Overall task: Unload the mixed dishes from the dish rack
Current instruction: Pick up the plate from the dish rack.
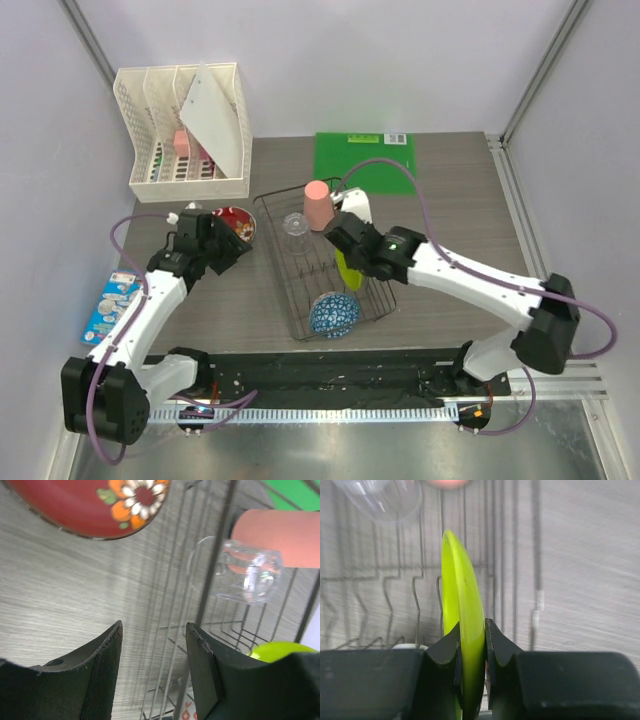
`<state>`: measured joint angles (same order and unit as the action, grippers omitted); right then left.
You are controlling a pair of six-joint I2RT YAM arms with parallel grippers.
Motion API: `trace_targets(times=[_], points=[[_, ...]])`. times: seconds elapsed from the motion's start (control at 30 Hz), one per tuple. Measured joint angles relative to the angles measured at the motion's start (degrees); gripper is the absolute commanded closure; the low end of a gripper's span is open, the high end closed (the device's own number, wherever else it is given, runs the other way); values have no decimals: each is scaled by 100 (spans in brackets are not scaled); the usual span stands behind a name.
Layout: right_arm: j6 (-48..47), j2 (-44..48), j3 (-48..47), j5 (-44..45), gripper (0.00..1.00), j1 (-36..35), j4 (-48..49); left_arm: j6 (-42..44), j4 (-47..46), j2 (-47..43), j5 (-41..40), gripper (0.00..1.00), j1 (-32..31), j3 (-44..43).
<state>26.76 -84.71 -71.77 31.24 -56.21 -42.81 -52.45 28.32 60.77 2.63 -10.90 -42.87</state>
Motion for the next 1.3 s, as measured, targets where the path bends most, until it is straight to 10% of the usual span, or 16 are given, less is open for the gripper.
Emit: trace_targets(times=[0.3,0.53,0.83,1.3], points=[[11,2225,52,708,99,446,592,39,-138,-175,68,44,-24,-522],[667,3729,2273,-1808,99,2332,2542,-227,-1580,-673,1268,40,-24,-85],[2594,2863,3438,-5027,99,2778,5801,-726,-3279,-413,2798,14,-247,72],[3139,1919,3246,-5746,99,2542,7010,-739,-3954,-105,3042,17,-1143,81]])
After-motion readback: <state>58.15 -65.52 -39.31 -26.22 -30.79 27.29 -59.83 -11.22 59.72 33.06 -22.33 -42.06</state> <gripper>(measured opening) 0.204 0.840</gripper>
